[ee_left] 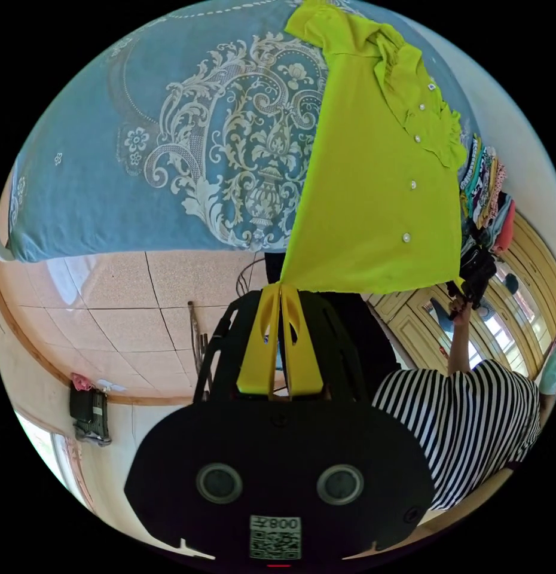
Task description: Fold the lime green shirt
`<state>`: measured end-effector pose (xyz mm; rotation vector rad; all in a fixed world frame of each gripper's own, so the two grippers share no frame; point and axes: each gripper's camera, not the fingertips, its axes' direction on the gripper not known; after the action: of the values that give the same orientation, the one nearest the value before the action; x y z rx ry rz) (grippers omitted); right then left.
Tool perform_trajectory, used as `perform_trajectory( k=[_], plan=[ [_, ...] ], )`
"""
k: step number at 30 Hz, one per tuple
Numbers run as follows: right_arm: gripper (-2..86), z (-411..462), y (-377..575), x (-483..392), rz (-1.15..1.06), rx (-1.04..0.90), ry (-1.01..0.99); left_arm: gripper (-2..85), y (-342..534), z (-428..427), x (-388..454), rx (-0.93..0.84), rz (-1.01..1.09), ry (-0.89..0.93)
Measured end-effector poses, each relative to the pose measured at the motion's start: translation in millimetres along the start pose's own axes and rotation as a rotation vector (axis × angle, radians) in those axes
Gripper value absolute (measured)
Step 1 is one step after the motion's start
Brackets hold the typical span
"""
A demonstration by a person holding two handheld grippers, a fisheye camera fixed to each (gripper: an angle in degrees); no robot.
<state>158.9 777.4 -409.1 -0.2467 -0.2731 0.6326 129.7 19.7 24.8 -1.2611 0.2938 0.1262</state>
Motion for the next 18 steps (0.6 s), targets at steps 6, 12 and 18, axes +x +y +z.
perform_trajectory(
  k=[6,12,18],
  plan=[
    [2.0,16.0,-11.5,68.0,0.201,-0.078,0.250,0.1,-37.8,42.5,-5.4,-0.043,-0.057,-0.057],
    [7.6,31.4,-16.5,77.8,0.166,-0.075,0.264,0.1,-61.8,69.4,6.4,-0.053,-0.038,-0.046],
    [8.7,63.3,-20.7,81.0,0.141,-0.173,0.268,0.1,-91.9,89.2,18.0,-0.049,-0.040,-0.045]
  ],
)
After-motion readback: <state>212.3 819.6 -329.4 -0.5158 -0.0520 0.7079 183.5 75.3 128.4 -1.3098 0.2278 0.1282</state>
